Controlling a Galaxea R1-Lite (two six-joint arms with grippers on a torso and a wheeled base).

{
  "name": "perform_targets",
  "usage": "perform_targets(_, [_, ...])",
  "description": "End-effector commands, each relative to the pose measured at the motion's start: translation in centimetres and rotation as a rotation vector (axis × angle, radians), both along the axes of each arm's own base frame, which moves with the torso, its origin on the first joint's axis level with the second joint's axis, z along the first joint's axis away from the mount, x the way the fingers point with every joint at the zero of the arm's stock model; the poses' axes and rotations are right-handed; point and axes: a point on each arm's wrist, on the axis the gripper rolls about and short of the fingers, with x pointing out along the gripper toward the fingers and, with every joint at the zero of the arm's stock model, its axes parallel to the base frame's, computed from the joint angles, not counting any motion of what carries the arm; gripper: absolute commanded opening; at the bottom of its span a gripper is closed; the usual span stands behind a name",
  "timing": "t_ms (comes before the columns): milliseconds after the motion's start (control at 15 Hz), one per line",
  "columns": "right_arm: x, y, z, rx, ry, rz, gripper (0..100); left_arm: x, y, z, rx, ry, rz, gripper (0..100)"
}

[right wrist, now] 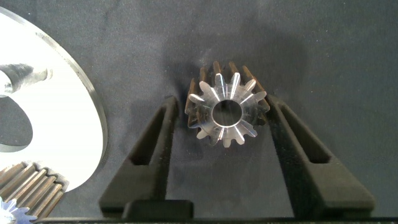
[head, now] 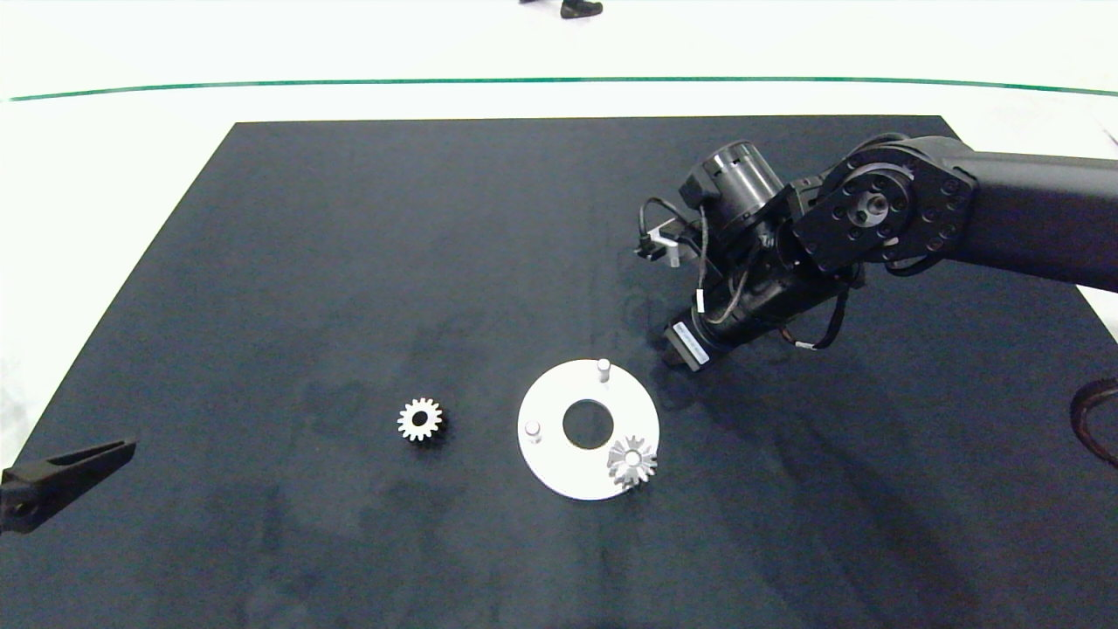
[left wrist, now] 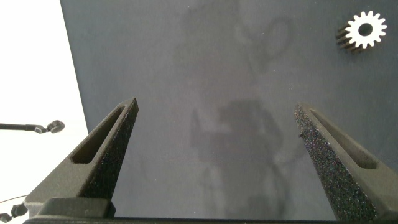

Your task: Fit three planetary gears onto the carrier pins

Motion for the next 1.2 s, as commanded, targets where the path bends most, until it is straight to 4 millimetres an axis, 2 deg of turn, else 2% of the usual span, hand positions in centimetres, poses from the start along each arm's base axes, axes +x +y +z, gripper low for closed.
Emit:
perform_targets(67, [0.4,-0.3,-0.4,-0.009,0.011,-0.013,48,0.0,0.0,0.0,0.002,0.002,-0.001,100])
perform_targets(467, [1.1,-1.2,-0.8,-0.012,0.021,-0.038,36,0.0,0.0,-0.1,-0.001,0.005,-0.001,100])
perform_targets(867, [1.8,-0.9,-1.8,-0.017,0.032,-0.040,24,0.1,0.0,-0.1,0.002,0.009,-0.004,100])
perform_targets(1200, [1.9,-1.0,-1.9,-0.026,0.030,-0.040,16,0.1,0.0,-0.1,-0.001,0.008,-0.001,100])
